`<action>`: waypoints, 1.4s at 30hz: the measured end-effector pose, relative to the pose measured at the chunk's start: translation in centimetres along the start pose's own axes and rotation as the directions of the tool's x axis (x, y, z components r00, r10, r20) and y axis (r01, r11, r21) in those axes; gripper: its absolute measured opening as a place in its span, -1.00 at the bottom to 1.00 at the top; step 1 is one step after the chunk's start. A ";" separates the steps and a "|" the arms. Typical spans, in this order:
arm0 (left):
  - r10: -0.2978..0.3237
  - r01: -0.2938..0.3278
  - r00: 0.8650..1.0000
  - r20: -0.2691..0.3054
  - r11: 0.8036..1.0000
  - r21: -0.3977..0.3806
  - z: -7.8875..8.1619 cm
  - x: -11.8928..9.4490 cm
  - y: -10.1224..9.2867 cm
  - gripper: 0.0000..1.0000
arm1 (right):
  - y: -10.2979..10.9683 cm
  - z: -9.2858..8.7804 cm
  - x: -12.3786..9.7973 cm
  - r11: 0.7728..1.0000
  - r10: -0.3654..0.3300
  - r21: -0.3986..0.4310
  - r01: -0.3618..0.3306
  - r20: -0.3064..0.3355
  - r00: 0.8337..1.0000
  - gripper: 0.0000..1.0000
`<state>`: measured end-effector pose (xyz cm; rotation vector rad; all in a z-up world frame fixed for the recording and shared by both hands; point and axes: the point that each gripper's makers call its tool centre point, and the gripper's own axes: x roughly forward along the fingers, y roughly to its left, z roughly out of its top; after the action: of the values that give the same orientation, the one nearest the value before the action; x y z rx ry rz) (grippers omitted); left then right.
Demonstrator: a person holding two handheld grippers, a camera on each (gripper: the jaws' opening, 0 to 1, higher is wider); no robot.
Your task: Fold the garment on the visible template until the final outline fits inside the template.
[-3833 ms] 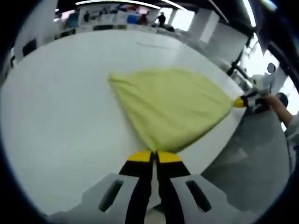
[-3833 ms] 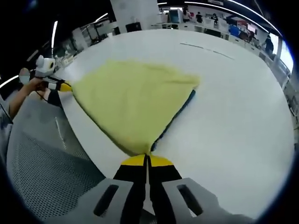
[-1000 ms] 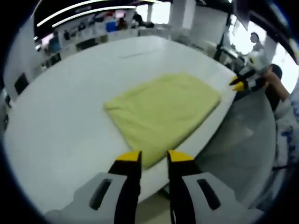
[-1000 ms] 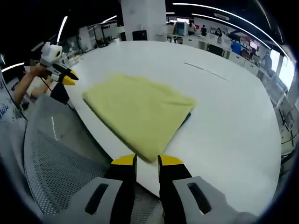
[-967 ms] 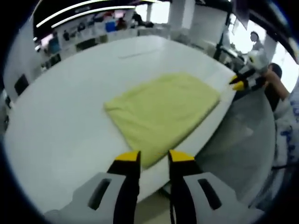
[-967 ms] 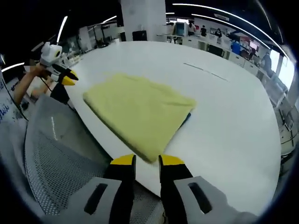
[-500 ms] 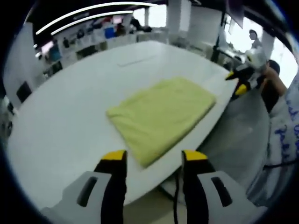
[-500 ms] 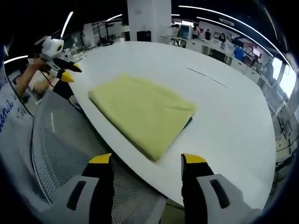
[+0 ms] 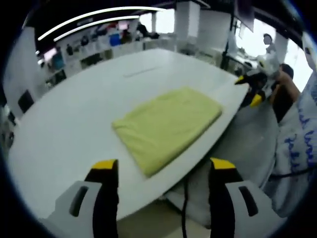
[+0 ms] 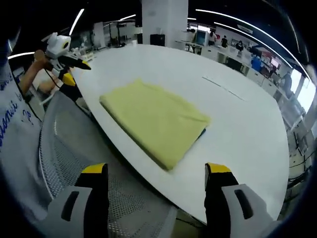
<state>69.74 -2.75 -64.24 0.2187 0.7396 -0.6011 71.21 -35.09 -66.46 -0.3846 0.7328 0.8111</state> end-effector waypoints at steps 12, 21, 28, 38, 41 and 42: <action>0.000 0.000 1.000 0.009 1.000 0.031 0.5 -1.2 -1.0 0.80 | 0.7 1.5 -0.9 0.998 -0.007 -0.056 0.007 0.008 1.000 0.99; -0.009 0.008 1.000 0.004 0.999 0.050 1.1 -2.1 -1.4 0.98 | 0.8 1.7 -1.3 0.998 -0.015 -0.065 0.015 -0.004 1.000 0.99; -0.028 0.027 1.000 0.010 0.998 0.058 1.6 -2.1 -2.0 0.99 | 0.9 1.9 -1.7 0.997 -0.030 -0.064 0.030 -0.003 1.000 1.00; -0.011 0.010 1.000 0.020 0.999 0.049 1.6 -2.5 -1.8 0.99 | 1.0 2.2 -2.1 0.997 -0.039 -0.069 0.039 0.001 0.999 1.00; -0.005 0.004 1.000 0.015 0.999 0.048 1.5 -2.5 -1.7 0.99 | 1.2 2.1 -2.0 0.996 -0.038 -0.075 0.037 -0.007 0.999 1.00; -0.004 0.003 1.000 0.015 0.999 0.045 1.4 -2.6 -1.6 0.99 | 1.2 2.1 -2.0 0.997 -0.037 -0.075 0.036 -0.008 0.999 1.00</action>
<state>68.11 -3.53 -61.40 0.2543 0.7124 -0.6223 70.26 -34.15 -63.65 -0.4684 0.7038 0.8040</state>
